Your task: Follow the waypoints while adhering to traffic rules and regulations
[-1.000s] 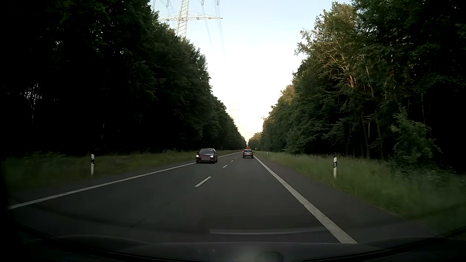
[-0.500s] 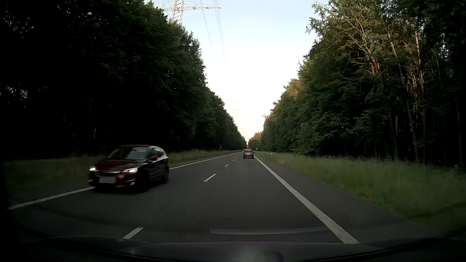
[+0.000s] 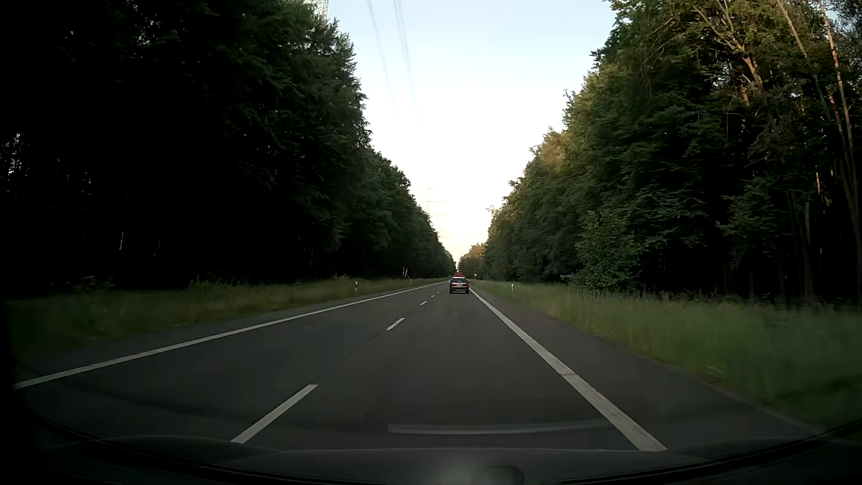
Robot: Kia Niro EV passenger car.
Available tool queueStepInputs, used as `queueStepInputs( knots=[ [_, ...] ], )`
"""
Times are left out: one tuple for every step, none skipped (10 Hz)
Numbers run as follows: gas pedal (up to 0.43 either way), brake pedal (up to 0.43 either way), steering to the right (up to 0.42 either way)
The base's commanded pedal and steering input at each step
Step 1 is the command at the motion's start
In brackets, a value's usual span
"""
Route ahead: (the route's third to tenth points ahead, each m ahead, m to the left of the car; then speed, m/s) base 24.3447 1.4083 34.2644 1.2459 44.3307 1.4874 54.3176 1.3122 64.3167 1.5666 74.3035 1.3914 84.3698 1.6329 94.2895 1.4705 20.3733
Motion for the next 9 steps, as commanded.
queueStepInputs(
  knots=[
    [0.047, 0.018, 0.003],
    [0.047, 0.018, 0.002],
    [0.047, 0.018, 0.002],
    [0.047, 0.024, 0.002],
    [0.047, 0.018, 0.003],
    [0.047, 0.024, 0.003],
    [0.047, 0.018, 0.002],
    [0.047, 0.024, 0.003],
    [0.047, 0.024, 0.003]
  ],
)
